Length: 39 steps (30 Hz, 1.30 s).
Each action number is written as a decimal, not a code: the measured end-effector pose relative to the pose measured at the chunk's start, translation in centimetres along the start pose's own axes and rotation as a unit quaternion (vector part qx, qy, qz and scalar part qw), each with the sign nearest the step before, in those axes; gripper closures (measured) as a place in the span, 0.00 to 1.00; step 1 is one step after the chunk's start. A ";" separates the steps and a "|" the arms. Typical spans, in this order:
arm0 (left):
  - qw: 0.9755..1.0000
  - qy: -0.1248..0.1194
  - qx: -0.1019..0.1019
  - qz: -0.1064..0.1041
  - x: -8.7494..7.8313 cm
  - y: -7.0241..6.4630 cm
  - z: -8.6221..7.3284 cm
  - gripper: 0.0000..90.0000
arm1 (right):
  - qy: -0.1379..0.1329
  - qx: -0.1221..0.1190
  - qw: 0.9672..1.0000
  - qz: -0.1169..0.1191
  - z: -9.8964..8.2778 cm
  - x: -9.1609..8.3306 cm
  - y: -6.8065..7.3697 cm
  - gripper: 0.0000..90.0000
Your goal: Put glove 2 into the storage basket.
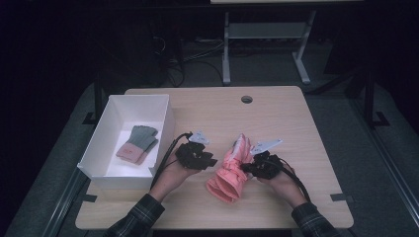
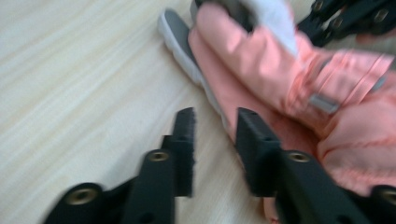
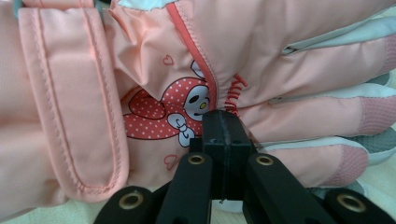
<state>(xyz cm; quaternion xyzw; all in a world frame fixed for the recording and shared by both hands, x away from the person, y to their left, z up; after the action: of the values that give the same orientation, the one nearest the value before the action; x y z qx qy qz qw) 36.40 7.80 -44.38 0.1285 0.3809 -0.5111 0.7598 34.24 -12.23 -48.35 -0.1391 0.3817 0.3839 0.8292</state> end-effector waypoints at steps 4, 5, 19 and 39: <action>1.000 -0.016 -0.013 -0.024 0.0 -0.4 1.6 0.49 | 0.000 -0.001 1.000 -0.002 0.0 0.0 0.0 1.00; 0.999 -0.020 -0.013 -0.026 0.0 -0.5 2.0 0.45 | 0.000 -0.001 1.000 -0.003 0.0 0.0 0.0 1.00; 0.998 -0.002 -0.028 -0.055 3.5 -1.0 3.6 0.23 | 0.000 -0.002 1.000 -0.007 0.0 0.1 0.1 1.00; 0.989 0.007 -0.102 -0.108 7.1 0.7 0.9 0.14 | 0.004 -0.005 1.000 -0.015 -0.1 0.3 0.3 1.00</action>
<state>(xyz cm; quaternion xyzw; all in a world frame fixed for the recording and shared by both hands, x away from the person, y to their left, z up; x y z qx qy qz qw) 38.73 2.72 -48.97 0.0120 0.4484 -0.5477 0.7063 34.08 -11.94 -48.59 -0.1506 0.3809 0.3726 0.8327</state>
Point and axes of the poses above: each handheld gripper's, and its own axes: x roughly forward along the jaws, z roughly out of its top, y roughly to its left, the point moved 5 cm from there along x, roughly forward along the jaws, and after that the axes turned 5 degrees about -z, right-handed, at the moved point
